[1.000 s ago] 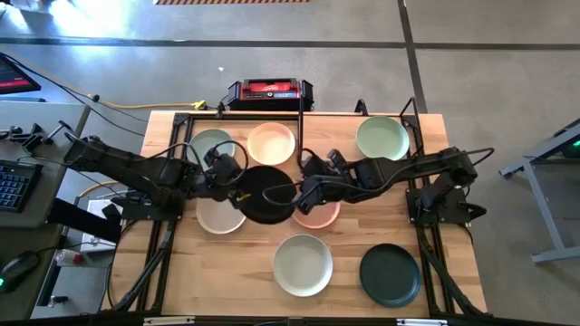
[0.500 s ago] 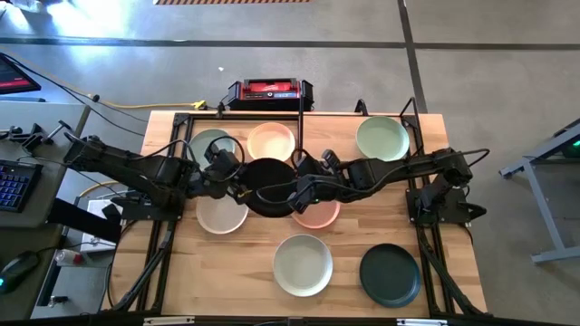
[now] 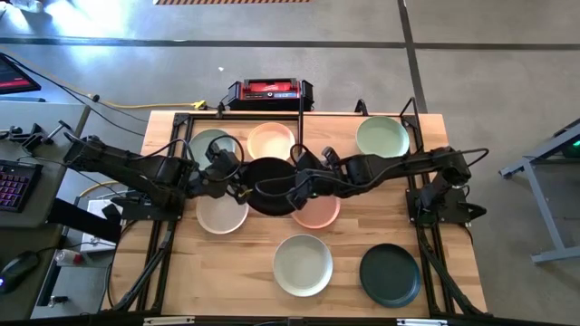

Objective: Place and stack plates onto a shelf
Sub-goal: Stack the black plate on top of the light green plate

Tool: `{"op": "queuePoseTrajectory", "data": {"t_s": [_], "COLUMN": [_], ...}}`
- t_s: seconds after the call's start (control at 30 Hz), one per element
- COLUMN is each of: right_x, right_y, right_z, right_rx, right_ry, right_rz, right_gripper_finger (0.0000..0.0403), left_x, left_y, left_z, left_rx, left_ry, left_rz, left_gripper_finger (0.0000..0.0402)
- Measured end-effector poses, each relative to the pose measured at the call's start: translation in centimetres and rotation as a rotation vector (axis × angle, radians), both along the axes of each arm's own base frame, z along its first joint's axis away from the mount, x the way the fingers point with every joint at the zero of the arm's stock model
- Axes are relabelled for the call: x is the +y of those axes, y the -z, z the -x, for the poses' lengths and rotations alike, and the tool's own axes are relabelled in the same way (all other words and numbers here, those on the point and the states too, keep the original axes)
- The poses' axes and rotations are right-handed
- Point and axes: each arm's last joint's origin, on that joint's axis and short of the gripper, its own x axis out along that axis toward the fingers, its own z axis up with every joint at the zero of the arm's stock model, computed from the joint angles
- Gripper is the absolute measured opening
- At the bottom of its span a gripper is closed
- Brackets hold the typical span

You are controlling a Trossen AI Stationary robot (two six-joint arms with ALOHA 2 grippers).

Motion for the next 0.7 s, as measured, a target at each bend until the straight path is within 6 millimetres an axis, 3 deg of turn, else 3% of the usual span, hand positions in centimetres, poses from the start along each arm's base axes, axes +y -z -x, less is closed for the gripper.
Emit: {"op": "queuePoseTrajectory", "data": {"t_s": [0.37, 0.7], "right_x": [-0.3, -0.2], "right_y": [0.0, 0.0], "right_z": [-0.1, -0.1], "right_rx": [-0.042, -0.051], "right_ry": [0.061, 0.075], "right_rz": [-0.075, -0.116], "right_gripper_finger": [0.0002, 0.0], "left_x": [-0.1, 0.9], "left_y": [0.0, 0.3], "left_z": [-0.1, -0.5], "left_rx": [0.003, 0.028], "left_ry": [0.049, 0.146], "left_rz": [0.044, 0.204], "left_gripper_finger": [0.0029, 0.0084]}}
